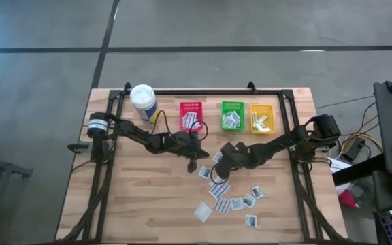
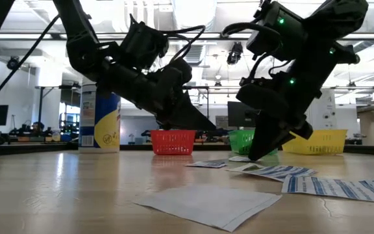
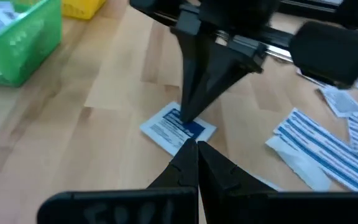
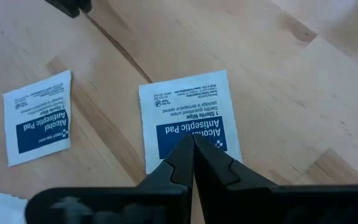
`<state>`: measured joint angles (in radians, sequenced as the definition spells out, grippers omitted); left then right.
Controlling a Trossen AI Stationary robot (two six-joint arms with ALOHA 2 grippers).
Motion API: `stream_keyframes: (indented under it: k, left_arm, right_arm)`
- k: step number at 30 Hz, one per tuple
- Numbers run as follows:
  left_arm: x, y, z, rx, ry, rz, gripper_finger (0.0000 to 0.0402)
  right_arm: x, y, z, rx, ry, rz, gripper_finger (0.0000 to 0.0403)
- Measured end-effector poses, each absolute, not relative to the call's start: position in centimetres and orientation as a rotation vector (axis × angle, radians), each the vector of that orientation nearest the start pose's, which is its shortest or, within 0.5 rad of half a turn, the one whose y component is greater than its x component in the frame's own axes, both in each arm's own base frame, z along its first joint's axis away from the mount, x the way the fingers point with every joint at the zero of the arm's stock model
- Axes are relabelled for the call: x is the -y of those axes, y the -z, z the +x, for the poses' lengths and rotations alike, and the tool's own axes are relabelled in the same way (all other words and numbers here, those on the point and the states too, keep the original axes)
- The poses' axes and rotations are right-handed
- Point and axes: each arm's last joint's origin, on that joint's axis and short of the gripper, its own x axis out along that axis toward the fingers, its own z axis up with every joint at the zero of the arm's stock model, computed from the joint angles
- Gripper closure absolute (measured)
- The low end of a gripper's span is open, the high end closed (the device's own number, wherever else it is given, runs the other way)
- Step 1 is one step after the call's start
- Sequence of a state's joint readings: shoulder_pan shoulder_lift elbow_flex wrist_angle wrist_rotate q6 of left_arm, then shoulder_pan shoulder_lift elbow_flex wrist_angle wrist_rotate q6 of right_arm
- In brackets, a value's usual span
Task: Pick & Place First Aid Supplies
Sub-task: Put the alcohol pad in the green bin
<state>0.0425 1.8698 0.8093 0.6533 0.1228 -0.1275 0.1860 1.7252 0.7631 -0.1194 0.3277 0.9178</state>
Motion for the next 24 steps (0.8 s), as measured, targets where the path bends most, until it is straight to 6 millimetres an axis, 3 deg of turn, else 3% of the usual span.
stream_keyframes:
  k: [9, 24]
  left_arm:
    - [-0.7, -13.0, 35.7, -0.445, 0.02, -0.262, 0.0401]
    - [0.5, -13.6, 36.4, -0.458, -0.01, -0.233, 0.0401]
  right_arm:
    - [-4.6, -11.8, 29.2, -0.867, 0.57, 0.564, 0.0394]
    - [-4.5, -15.7, 28.6, -0.775, 0.483, 0.506, 0.0394]
